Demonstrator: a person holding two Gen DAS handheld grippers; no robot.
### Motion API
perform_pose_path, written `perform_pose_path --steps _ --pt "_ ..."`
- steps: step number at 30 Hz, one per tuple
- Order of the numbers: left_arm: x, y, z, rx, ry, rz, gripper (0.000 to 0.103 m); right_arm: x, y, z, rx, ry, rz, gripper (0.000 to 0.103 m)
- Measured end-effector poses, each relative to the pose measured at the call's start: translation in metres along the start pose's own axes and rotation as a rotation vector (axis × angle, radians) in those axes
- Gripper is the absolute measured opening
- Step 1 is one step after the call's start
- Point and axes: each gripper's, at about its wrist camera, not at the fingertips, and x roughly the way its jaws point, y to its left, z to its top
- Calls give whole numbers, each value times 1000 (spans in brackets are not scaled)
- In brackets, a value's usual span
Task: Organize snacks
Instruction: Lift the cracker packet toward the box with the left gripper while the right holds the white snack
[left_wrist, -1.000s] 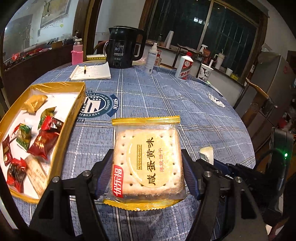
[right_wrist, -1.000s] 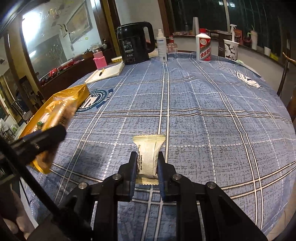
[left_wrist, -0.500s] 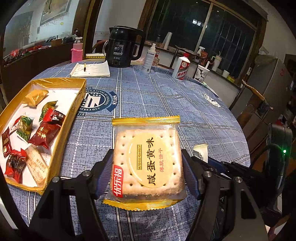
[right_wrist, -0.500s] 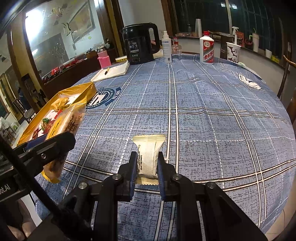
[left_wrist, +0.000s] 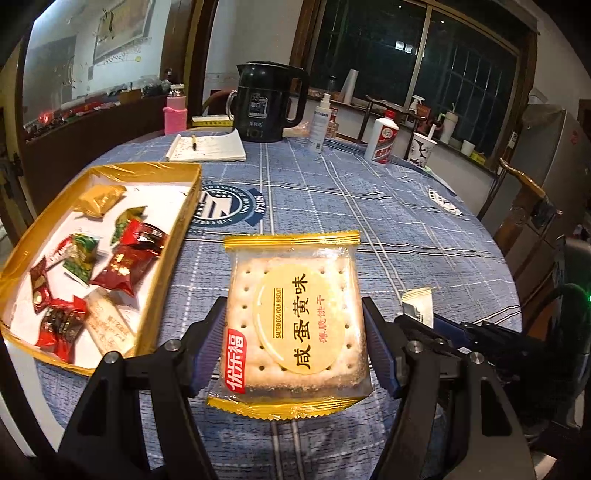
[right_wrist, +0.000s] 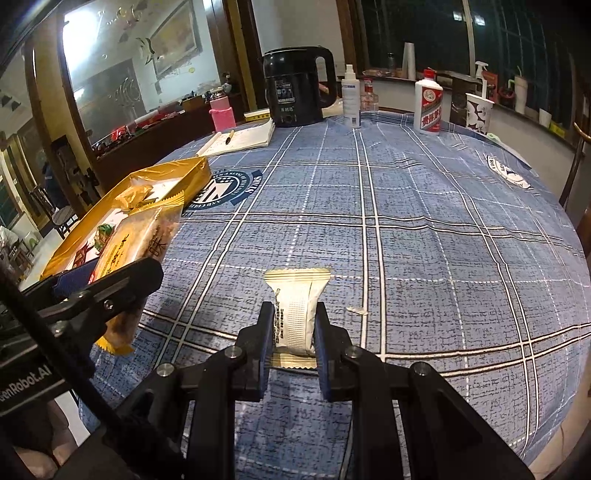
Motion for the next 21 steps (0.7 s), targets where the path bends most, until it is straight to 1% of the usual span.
perform_pose_path --steps 6,11,21 --pt "-3 4 -1 18 -17 61 70 -2 10 -1 -19 -4 7 19" --pt "-3 9 -4 19 -18 84 70 -1 15 -3 -28 2 11 19" --pt "-10 8 -4 54 -50 137 70 0 22 -2 -39 4 13 19"
